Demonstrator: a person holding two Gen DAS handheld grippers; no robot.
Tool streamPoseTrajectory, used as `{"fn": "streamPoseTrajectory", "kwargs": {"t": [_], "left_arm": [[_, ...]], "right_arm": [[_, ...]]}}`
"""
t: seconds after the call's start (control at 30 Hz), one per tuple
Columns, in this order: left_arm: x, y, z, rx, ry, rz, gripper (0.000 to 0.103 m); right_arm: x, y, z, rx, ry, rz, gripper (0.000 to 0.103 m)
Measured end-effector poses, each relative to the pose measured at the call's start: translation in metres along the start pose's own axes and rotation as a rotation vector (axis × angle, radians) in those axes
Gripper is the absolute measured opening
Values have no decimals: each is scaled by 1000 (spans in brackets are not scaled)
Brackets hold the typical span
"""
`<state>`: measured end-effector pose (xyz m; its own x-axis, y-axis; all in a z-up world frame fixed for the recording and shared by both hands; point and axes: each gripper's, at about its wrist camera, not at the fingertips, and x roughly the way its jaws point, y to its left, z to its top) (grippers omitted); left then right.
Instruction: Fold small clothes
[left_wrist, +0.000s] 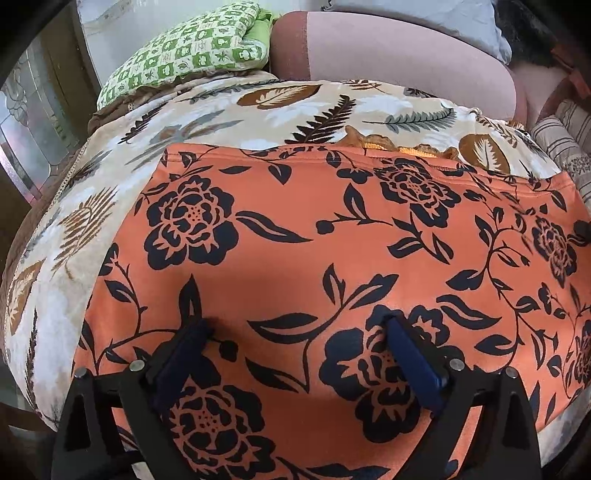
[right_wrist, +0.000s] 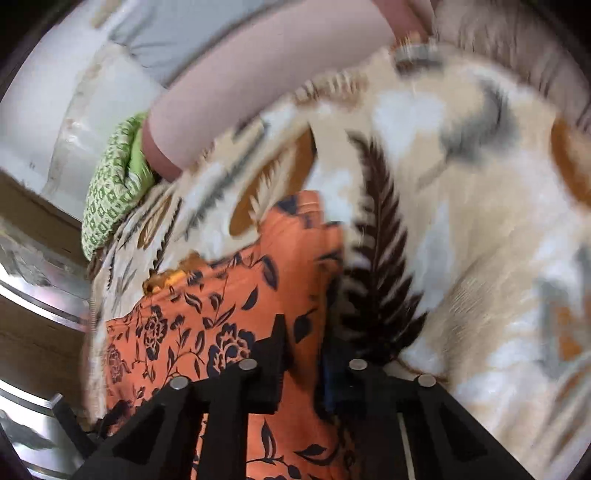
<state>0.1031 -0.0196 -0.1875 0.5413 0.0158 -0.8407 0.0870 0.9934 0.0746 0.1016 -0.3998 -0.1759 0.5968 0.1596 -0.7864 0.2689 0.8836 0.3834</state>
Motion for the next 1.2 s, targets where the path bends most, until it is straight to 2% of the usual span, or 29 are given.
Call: {"fn": "streamPoseTrajectory", "kwargs": {"t": [0.03,0.07,0.1,0.13,0.17,0.27,0.4,0.47,0.5,0.53,0.6,0.63,0.73,0.77,0.87,0.9,0.93,1.0,1.03,1.13,1.2], "left_arm": [[1,0,0,-2,0,4,99],[1,-1,0,-1,3,6,99],[1,-2,2,5,9,9,99],[0,-1,2,7,12,6,99],[0,0,2,5,15,0,99],[-1,1,4,2,28,-6,99],[-6,3,5,-2,33,-9,99],[-9,4,4,1,30,-7,99],[-13,5,5,-2,24,-12,99],[-16,6,5,-7,19,-14,99],[-26,10,8,-29,-8,-32,99],[-32,13,9,-34,-25,-41,99],[-48,19,9,-43,-81,-38,99],[-53,22,8,-51,-100,-34,99],[-59,32,2,-83,-122,-8,99],[-61,35,-2,-98,-121,2,99],[-61,37,-4,-107,-119,7,99],[-63,43,-7,-117,-113,12,99],[-66,46,-9,-120,-118,14,99],[-78,54,-12,-134,-146,19,99],[-83,60,-13,-149,-148,23,99]], "right_arm": [[20,-5,-1,2,58,-49,14],[35,-19,-5,64,110,-38,14],[35,-30,-8,128,104,1,16],[26,-35,-7,181,79,49,22],[18,-34,-6,189,67,54,22],[-13,-20,-6,126,25,25,22],[-51,8,-12,79,-26,137,22],[-52,24,-26,53,-6,237,40],[-43,27,-33,45,15,246,73],[-31,24,-41,48,46,218,87],[0,6,-58,113,156,72,82],[-3,1,-65,139,146,67,76],[-54,14,-78,132,-2,165,76],[-64,19,-83,114,-25,182,77],[-55,24,-104,73,11,207,77],[-38,16,-114,116,70,186,77],[-21,1,-125,189,149,166,71],[-38,1,-126,211,80,174,69],[-50,10,-122,203,77,168,70],[-72,35,-117,100,23,155,70],[-76,40,-116,75,15,183,73]]}}
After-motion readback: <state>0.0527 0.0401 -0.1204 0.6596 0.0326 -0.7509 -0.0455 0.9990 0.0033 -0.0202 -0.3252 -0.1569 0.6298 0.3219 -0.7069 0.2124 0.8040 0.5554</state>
